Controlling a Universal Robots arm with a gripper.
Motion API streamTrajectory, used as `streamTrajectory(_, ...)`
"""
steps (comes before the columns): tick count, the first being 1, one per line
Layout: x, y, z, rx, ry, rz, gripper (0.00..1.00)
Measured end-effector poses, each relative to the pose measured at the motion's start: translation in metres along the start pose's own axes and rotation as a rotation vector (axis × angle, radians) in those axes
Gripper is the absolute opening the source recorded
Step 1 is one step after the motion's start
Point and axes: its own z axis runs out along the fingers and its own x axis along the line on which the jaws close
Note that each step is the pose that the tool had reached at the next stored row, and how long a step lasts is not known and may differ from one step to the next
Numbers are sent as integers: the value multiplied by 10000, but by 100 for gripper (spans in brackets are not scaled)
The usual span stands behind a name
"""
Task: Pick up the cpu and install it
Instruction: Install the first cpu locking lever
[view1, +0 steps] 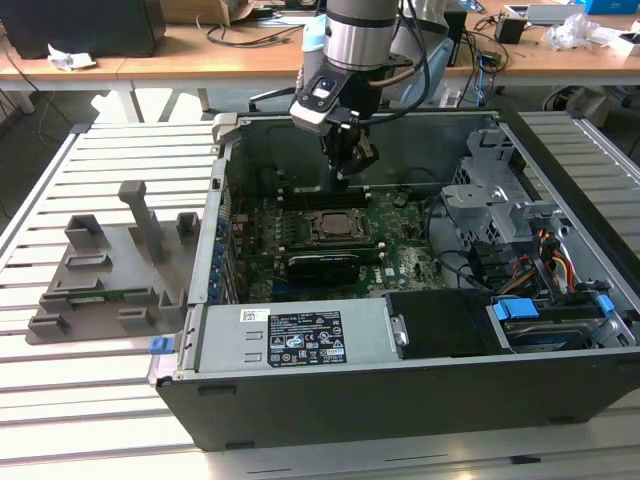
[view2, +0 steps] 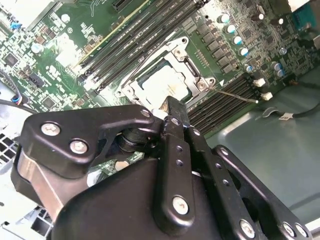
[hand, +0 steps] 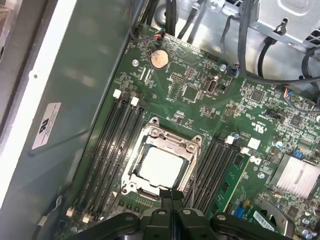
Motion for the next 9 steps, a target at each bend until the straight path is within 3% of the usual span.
streamTrajectory(9,0,0,0,-19,-54,-566,11)
